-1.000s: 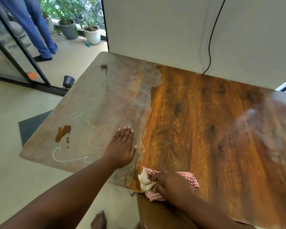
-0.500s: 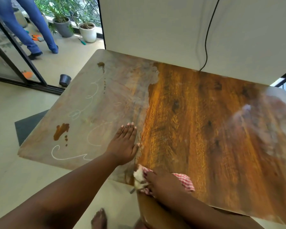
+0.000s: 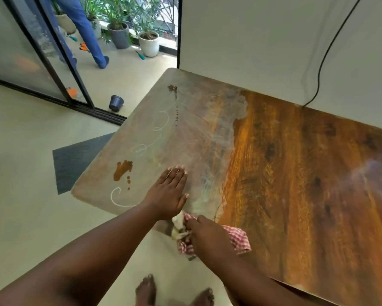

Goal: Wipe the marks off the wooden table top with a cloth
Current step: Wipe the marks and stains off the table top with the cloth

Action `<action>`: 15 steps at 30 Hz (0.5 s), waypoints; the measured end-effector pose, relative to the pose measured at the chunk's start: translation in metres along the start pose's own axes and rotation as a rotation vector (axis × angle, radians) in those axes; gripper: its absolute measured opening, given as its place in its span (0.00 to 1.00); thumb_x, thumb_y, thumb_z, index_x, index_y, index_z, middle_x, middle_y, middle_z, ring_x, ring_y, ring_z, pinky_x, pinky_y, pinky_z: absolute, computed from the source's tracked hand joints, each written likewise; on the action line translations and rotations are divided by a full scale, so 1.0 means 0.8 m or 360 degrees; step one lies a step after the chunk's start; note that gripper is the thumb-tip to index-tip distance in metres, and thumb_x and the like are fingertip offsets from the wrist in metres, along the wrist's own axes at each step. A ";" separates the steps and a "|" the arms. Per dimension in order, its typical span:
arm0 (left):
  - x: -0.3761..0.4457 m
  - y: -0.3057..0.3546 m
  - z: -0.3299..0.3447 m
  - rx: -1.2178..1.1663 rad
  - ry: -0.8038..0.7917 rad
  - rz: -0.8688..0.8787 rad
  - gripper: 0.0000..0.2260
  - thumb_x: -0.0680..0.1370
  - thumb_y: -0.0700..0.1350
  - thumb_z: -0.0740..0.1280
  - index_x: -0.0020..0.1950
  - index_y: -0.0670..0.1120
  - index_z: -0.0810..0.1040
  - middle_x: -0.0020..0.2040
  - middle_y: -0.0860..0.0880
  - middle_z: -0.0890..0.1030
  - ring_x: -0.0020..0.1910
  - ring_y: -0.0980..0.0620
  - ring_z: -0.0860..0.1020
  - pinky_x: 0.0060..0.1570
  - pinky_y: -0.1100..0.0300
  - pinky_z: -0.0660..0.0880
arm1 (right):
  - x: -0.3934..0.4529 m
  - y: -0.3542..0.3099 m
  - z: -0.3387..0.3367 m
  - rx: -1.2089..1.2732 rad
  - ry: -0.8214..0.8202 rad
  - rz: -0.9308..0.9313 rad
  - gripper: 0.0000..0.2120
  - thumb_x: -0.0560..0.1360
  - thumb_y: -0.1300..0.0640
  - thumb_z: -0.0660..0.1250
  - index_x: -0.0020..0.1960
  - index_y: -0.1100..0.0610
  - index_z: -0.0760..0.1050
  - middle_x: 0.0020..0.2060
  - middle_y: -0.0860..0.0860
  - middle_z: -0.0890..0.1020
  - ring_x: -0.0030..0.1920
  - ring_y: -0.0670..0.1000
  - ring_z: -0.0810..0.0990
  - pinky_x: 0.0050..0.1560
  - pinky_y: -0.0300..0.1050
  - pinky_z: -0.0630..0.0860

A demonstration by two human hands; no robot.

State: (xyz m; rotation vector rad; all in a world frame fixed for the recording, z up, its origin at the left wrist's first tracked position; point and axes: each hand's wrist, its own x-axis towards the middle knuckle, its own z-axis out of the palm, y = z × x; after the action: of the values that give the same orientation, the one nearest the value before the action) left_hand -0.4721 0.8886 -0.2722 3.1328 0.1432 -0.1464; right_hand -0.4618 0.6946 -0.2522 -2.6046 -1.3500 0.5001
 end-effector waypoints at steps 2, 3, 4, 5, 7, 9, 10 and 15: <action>-0.001 -0.013 0.001 -0.0004 -0.0010 0.0004 0.30 0.80 0.58 0.38 0.77 0.42 0.39 0.78 0.44 0.40 0.74 0.49 0.32 0.68 0.55 0.24 | -0.012 0.007 -0.001 -0.0002 -0.0074 -0.0096 0.17 0.69 0.51 0.65 0.57 0.50 0.72 0.46 0.53 0.77 0.45 0.56 0.77 0.40 0.46 0.69; -0.001 -0.018 0.001 -0.0004 -0.0010 -0.0002 0.30 0.80 0.58 0.39 0.77 0.43 0.39 0.78 0.44 0.40 0.74 0.50 0.32 0.68 0.55 0.24 | -0.020 0.019 -0.004 -0.0012 -0.0112 -0.0110 0.17 0.68 0.49 0.66 0.56 0.48 0.73 0.45 0.51 0.77 0.45 0.54 0.77 0.39 0.45 0.69; 0.000 -0.024 0.000 -0.0004 -0.0005 -0.0011 0.30 0.81 0.58 0.40 0.77 0.42 0.39 0.78 0.44 0.40 0.74 0.50 0.32 0.68 0.54 0.25 | -0.026 0.031 -0.009 -0.0011 -0.0138 -0.0088 0.16 0.68 0.48 0.65 0.56 0.46 0.73 0.45 0.50 0.76 0.45 0.53 0.77 0.39 0.44 0.69; 0.000 -0.029 -0.001 -0.0006 0.0000 -0.0018 0.30 0.81 0.58 0.40 0.77 0.42 0.39 0.78 0.44 0.40 0.74 0.50 0.32 0.68 0.55 0.24 | -0.029 0.043 -0.014 0.0011 -0.0124 -0.0035 0.16 0.69 0.49 0.63 0.57 0.45 0.73 0.45 0.49 0.76 0.45 0.53 0.77 0.40 0.44 0.69; -0.002 -0.037 -0.002 -0.0014 0.0009 -0.0026 0.30 0.81 0.58 0.41 0.78 0.43 0.40 0.78 0.44 0.41 0.73 0.50 0.32 0.66 0.56 0.22 | -0.022 0.057 -0.023 0.0098 -0.0029 0.0141 0.15 0.72 0.54 0.59 0.57 0.46 0.74 0.46 0.50 0.77 0.46 0.53 0.77 0.42 0.45 0.70; -0.005 -0.043 -0.001 -0.0011 0.0004 -0.0006 0.30 0.81 0.59 0.41 0.77 0.43 0.40 0.78 0.44 0.41 0.73 0.51 0.32 0.65 0.57 0.21 | 0.002 0.055 -0.027 0.0143 0.0095 0.0316 0.14 0.73 0.56 0.59 0.57 0.49 0.75 0.47 0.52 0.78 0.47 0.53 0.77 0.44 0.46 0.72; -0.007 -0.046 -0.001 -0.0012 -0.0002 0.0000 0.30 0.81 0.59 0.40 0.78 0.43 0.40 0.78 0.44 0.42 0.73 0.51 0.32 0.65 0.57 0.21 | 0.014 0.047 -0.027 0.0139 0.0134 0.0360 0.14 0.74 0.57 0.59 0.57 0.50 0.75 0.47 0.52 0.77 0.47 0.53 0.77 0.44 0.46 0.72; -0.007 -0.051 -0.001 -0.0047 -0.0012 -0.0011 0.30 0.81 0.58 0.40 0.78 0.43 0.40 0.78 0.44 0.41 0.73 0.50 0.32 0.66 0.56 0.22 | 0.025 0.001 -0.011 0.0145 0.0098 0.0168 0.15 0.72 0.54 0.58 0.57 0.45 0.73 0.49 0.49 0.78 0.49 0.53 0.77 0.45 0.45 0.72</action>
State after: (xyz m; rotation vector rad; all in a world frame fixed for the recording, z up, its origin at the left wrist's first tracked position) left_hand -0.4812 0.9290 -0.2711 3.1021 0.1543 -0.1545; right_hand -0.4478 0.7104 -0.2487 -2.6043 -1.1480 0.4808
